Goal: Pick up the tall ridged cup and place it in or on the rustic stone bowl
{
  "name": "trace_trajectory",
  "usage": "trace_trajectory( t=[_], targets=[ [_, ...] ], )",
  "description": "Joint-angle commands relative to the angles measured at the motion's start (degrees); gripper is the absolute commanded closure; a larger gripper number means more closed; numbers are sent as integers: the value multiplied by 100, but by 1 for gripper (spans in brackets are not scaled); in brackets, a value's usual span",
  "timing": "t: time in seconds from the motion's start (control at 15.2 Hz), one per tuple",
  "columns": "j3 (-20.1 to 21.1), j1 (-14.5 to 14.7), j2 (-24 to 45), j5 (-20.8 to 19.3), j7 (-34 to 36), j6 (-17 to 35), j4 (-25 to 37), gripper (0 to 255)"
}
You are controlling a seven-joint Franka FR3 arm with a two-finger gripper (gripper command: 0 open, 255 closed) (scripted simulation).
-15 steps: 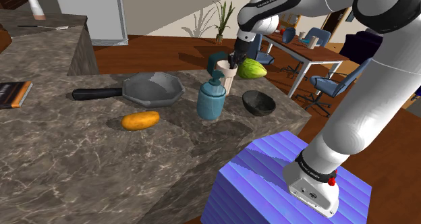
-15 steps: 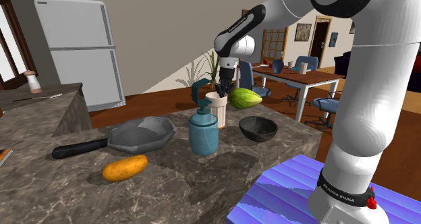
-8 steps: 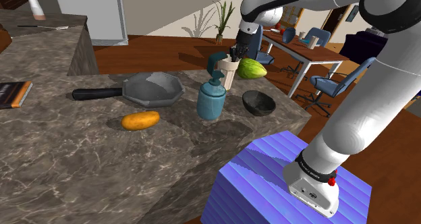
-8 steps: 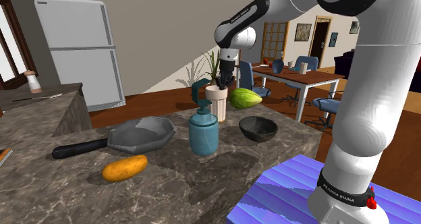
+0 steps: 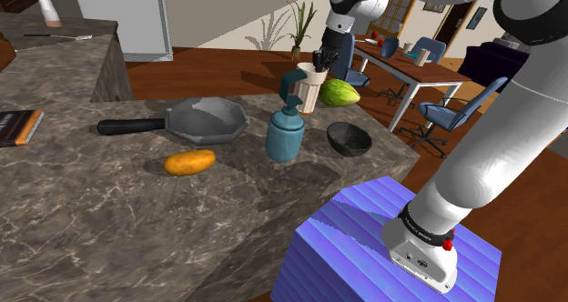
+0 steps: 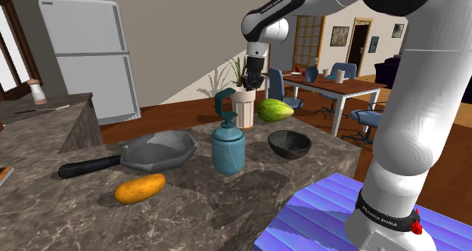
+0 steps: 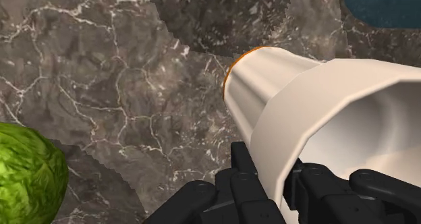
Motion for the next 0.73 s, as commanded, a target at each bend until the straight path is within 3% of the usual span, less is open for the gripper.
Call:
trace_trajectory(
  t=[0.0, 0.66],
  targets=[
    [-3, -3, -21, -12, 19, -162, 144, 255],
    [-7, -7, -103, -56, 107, -883, 789, 255]
  ],
)
